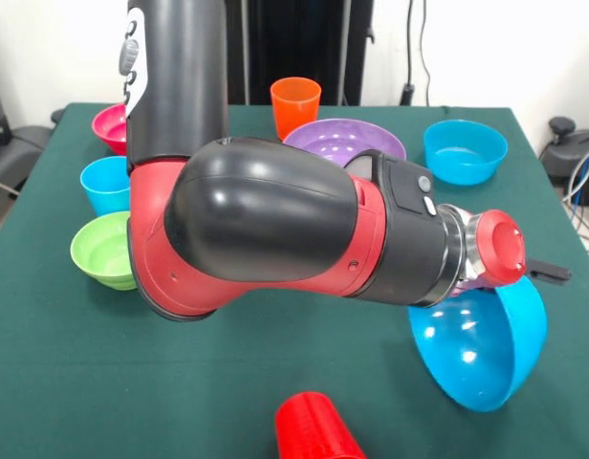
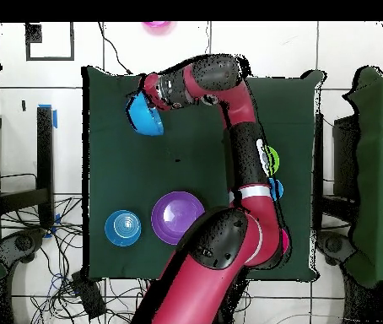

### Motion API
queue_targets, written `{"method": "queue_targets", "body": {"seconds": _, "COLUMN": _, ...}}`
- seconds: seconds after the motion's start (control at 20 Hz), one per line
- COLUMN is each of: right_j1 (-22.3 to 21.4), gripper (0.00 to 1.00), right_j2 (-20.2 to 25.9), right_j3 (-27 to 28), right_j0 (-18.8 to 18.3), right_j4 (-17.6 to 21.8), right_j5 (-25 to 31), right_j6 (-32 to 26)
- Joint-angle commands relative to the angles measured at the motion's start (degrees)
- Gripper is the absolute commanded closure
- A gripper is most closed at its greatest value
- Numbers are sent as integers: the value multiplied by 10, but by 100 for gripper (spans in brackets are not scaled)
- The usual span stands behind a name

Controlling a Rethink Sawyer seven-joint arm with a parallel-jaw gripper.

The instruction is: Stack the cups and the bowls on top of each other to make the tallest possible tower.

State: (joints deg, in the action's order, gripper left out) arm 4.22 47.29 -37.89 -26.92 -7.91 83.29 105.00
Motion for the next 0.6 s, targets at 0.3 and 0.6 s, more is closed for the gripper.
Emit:
{"method": "queue_targets", "body": {"seconds": 0.3, "right_j1": 11, "gripper": 0, "right_j2": 17, "right_j3": 52, "right_j0": -1, "right_j4": 39, "right_j5": 92, "right_j6": -167}}
{"method": "queue_targets", "body": {"seconds": 0.6, "right_j1": 13, "gripper": 0, "right_j2": 20, "right_j3": 70, "right_j0": 1, "right_j4": 58, "right_j5": 118, "right_j6": -180}}
